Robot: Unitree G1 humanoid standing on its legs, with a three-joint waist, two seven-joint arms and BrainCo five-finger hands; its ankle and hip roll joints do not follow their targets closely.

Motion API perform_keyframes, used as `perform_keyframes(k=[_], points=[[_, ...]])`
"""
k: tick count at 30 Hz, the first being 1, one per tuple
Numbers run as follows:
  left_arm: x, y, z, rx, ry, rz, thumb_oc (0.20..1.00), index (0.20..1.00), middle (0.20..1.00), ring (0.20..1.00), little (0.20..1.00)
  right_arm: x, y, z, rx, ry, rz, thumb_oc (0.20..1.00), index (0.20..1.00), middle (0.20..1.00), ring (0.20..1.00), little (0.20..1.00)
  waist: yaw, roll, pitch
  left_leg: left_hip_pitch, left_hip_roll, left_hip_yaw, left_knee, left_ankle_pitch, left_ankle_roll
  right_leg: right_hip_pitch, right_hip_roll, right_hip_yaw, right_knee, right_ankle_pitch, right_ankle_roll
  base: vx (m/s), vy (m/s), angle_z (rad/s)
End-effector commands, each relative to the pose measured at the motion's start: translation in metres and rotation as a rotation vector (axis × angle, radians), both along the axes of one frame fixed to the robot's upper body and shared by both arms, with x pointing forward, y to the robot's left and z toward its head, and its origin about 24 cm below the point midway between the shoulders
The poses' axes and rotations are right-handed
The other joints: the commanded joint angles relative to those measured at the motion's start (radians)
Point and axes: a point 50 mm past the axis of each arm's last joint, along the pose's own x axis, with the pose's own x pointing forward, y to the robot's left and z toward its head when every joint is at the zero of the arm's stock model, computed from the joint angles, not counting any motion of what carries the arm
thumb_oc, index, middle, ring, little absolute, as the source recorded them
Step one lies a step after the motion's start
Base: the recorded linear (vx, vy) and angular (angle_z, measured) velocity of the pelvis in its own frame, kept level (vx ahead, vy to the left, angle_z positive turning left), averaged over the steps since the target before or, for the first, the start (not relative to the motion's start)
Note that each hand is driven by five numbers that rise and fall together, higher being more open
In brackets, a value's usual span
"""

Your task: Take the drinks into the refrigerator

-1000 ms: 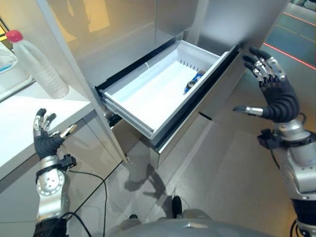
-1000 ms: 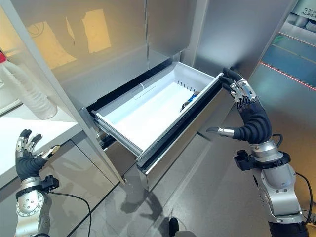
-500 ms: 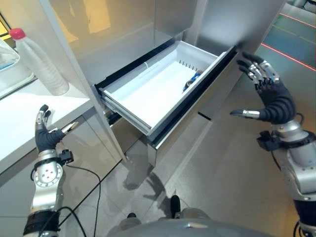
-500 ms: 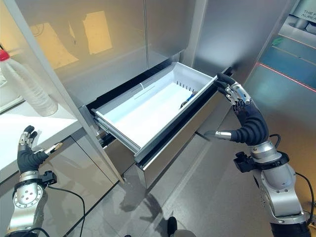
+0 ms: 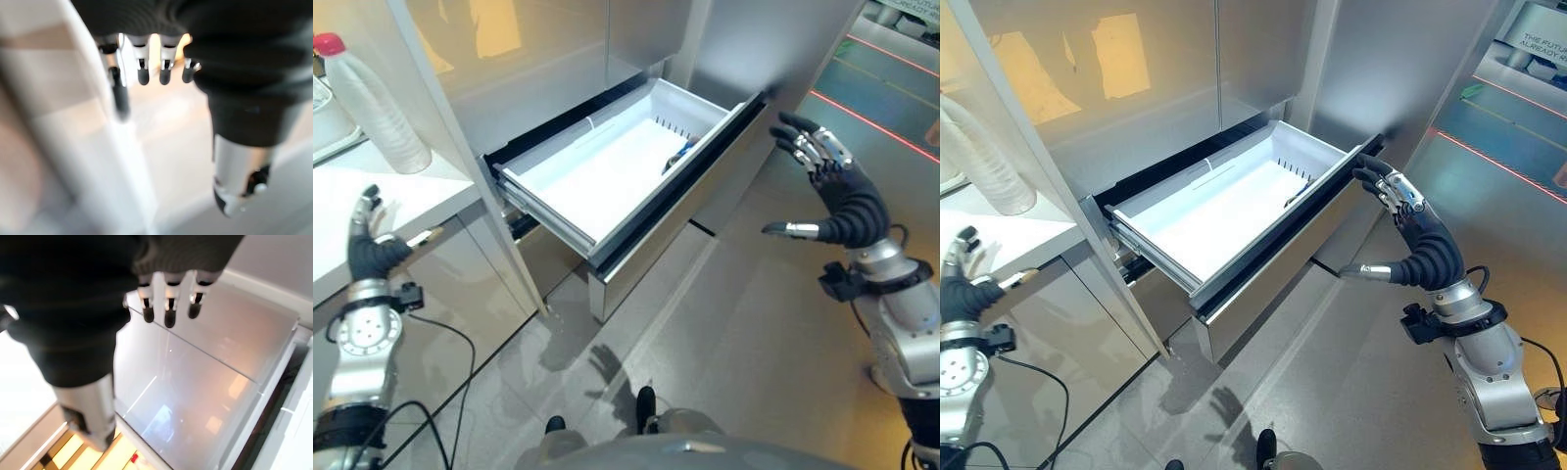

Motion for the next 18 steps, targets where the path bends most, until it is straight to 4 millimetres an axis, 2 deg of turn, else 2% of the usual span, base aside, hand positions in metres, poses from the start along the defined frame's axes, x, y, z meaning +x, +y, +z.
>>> perform_keyframes(k=[1,10,14,18], points=[[0.005,-0.010,0.043,0.034,-0.231,-0.068,1.000,1.000,1.000,1.000,1.000,-0.004,-0.007,0.018,0.025,-0.092,-0.013,1.000,1.000,1.000,1.000,1.000,0.004,0.003,0.003,0.047,-0.093,0.003,0.105,-0.132,0.060,0.154,-0.078,0.022,0.070,-0.175,0.105,-0.02,-0.010,0.08],[-0.022,-0.058,0.009,-0.016,-0.201,-0.240,1.000,1.000,1.000,1.000,1.000,-0.011,-0.015,0.019,0.044,-0.123,-0.068,1.000,1.000,1.000,1.000,1.000,0.025,-0.003,0.015,0.033,-0.097,-0.018,0.091,-0.111,0.063,0.155,-0.080,0.004,0.059,-0.163,0.089,-0.03,-0.016,0.08],[-0.031,-0.067,0.003,0.009,-0.155,-0.284,1.000,1.000,1.000,1.000,1.000,-0.015,-0.016,0.018,0.049,-0.130,-0.073,1.000,1.000,1.000,1.000,1.000,0.035,-0.006,0.020,0.034,-0.095,-0.030,0.088,-0.116,0.064,0.159,-0.078,-0.009,0.062,-0.173,0.087,-0.01,-0.023,0.15],[-0.031,-0.066,0.007,0.054,-0.142,-0.278,1.000,1.000,1.000,1.000,1.000,-0.015,-0.017,0.017,0.052,-0.126,-0.071,1.000,1.000,1.000,1.000,1.000,0.040,-0.006,0.021,0.030,-0.094,-0.037,0.088,-0.114,0.062,0.160,-0.079,-0.016,0.060,-0.174,0.085,-0.01,-0.014,0.12]])
